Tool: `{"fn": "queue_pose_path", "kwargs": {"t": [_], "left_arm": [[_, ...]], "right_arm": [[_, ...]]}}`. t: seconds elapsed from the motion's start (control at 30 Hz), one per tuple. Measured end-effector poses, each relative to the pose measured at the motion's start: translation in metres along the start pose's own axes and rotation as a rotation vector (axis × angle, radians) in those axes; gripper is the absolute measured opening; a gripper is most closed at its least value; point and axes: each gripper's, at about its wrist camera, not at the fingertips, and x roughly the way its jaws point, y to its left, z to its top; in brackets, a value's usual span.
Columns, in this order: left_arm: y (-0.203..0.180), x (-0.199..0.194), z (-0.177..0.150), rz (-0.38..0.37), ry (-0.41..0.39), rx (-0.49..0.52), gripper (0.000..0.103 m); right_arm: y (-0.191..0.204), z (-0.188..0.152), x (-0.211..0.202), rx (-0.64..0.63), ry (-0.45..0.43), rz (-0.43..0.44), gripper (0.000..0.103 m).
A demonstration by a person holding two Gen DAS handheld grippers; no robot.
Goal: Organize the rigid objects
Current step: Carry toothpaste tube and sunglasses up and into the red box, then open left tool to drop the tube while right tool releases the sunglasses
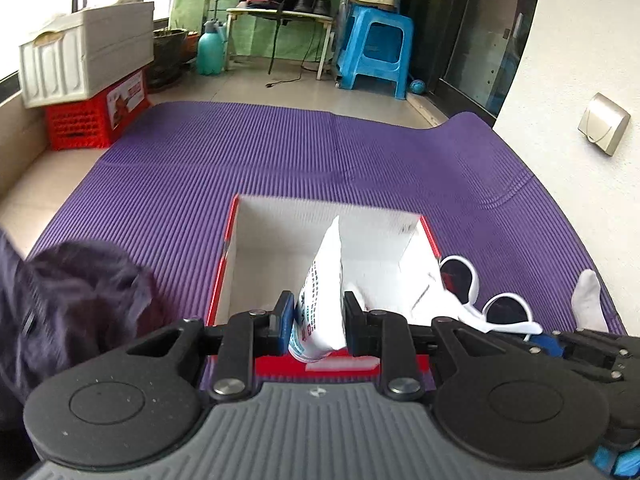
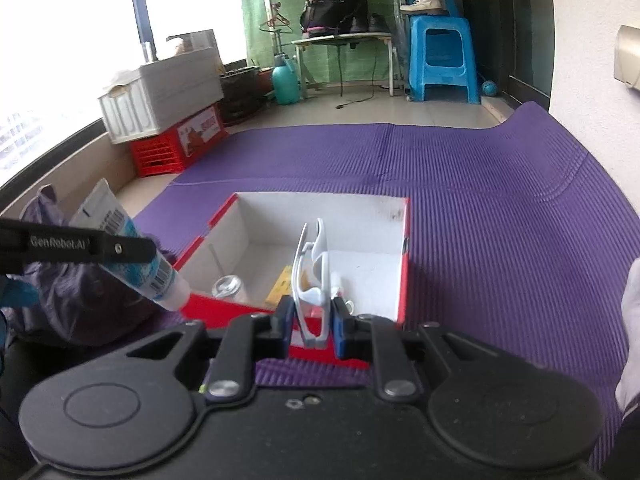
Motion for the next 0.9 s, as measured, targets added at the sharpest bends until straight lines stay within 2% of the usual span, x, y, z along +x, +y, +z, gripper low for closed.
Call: {"fn": "queue_pose_path", "kwargs": {"t": [0.17,0.37,0.67,0.9], "left_arm": [[-0.003,0.036,0.022,0.014,0.02,0.011,0.025],[-0.004,0.081,0.034,0.041,0.044,0.038,0.025],[0.002,0.148,0.034,0.086,0.121,0.052,0.025],[0.008,0.183,0.027,0.121,0.183,0.064,0.025]], "right_arm": [[-0.005,0.012,0.034,-0.019,0.025,-0.031,0.018],[-0.009,0.019,0.075,-0.032,0.065,-0.052,0.018],[-0.019,0.019,0.138,0.014,0.152,-0.066,0.018],[-0.014,0.015,0.163,-0.028,0.195,-0.098,0.018]]}}
